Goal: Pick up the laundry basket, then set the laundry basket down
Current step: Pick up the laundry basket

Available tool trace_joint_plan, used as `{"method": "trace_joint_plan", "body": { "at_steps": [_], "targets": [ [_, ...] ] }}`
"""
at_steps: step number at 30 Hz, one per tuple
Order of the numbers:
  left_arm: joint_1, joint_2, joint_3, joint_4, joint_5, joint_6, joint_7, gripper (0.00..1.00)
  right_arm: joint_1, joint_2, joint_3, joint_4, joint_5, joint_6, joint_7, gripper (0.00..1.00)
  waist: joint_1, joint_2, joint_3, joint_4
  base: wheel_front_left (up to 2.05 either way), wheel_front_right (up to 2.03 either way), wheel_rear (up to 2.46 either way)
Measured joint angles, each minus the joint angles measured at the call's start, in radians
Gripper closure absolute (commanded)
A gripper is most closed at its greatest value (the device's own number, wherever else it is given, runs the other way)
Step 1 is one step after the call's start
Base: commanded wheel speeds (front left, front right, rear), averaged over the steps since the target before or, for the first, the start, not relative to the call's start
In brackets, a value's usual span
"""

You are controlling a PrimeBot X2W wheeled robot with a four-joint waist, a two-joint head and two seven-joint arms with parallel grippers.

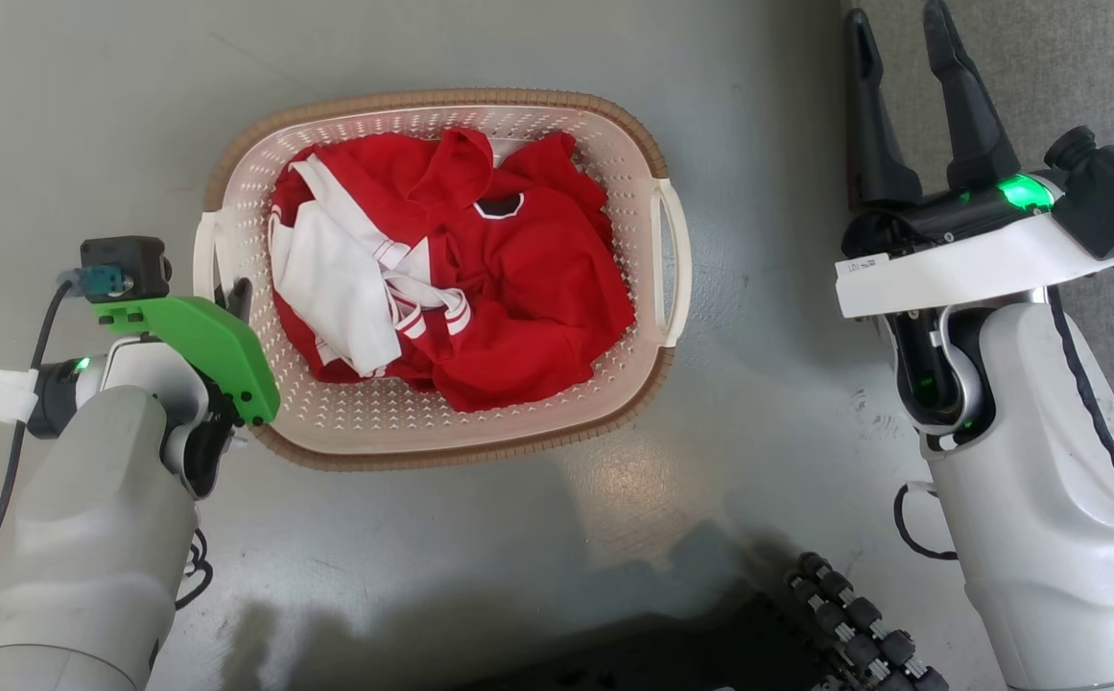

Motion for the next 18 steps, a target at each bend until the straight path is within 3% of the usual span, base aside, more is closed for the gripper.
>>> {"method": "trace_joint_plan", "body": {
  "at_steps": [18],
  "targets": [
    [-0.002, -0.006, -0.024, 0.031, -0.064, 0.0, -0.022, 1.0, 0.0, 0.0, 0.005, 0.01, 0.0, 0.0, 0.0, 0.0, 0.0, 0.0, -0.019, -0.002, 0.0, 0.0, 0.0]
  ]
}}
